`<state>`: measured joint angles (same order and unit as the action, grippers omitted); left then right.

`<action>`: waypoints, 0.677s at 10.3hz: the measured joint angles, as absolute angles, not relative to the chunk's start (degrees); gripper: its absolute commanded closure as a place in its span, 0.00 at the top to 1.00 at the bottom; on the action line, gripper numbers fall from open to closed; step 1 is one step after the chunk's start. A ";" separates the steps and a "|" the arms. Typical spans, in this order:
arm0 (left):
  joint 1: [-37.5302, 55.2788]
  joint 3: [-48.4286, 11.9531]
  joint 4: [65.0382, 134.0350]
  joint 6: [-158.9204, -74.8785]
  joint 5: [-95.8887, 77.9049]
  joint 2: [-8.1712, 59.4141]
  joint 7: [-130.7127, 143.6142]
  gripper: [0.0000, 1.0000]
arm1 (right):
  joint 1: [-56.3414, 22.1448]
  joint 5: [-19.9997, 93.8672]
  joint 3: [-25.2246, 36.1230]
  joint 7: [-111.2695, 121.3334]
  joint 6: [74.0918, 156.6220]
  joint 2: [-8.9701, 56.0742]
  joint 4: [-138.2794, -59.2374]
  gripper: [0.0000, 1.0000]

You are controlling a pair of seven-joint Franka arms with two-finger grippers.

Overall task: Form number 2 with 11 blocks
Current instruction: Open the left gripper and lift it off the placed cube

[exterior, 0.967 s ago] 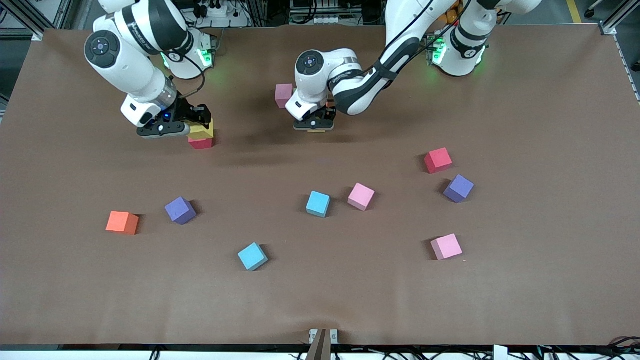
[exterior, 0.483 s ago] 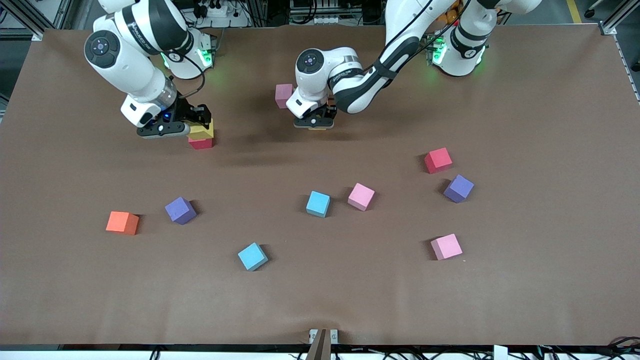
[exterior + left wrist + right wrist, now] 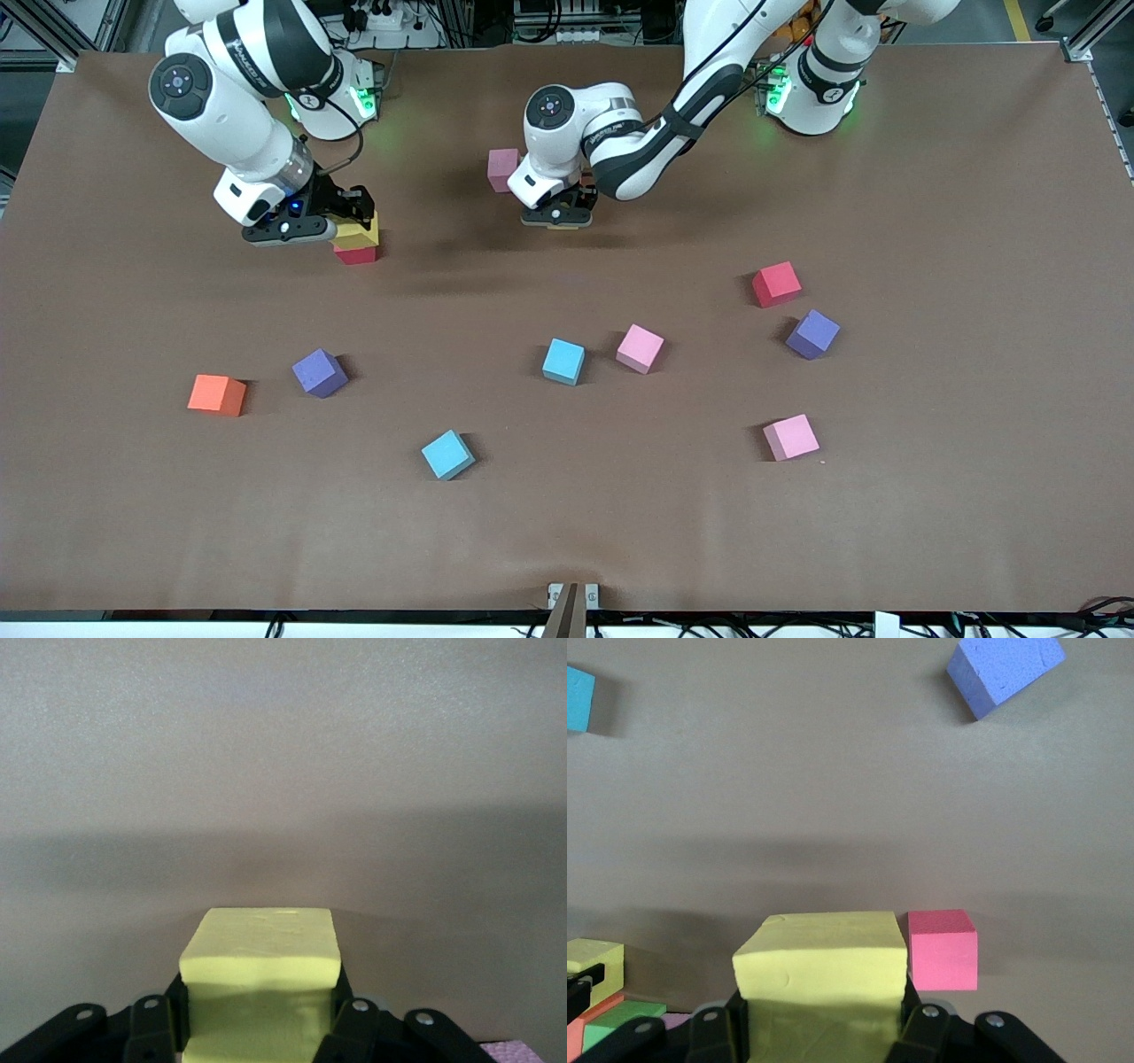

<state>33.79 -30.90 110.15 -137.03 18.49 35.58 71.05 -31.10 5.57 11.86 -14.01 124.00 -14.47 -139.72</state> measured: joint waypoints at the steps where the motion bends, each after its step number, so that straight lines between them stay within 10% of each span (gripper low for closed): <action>1: 33.70 -30.98 110.15 -137.03 18.49 35.50 71.05 1.00 | -31.10 5.57 11.85 -14.00 124.02 -14.43 -139.72 0.36; 7: 32.13 -31.08 108.89 -136.36 18.49 33.21 71.31 1.00 | -31.16 5.57 11.81 -13.95 124.12 -14.40 -139.70 0.36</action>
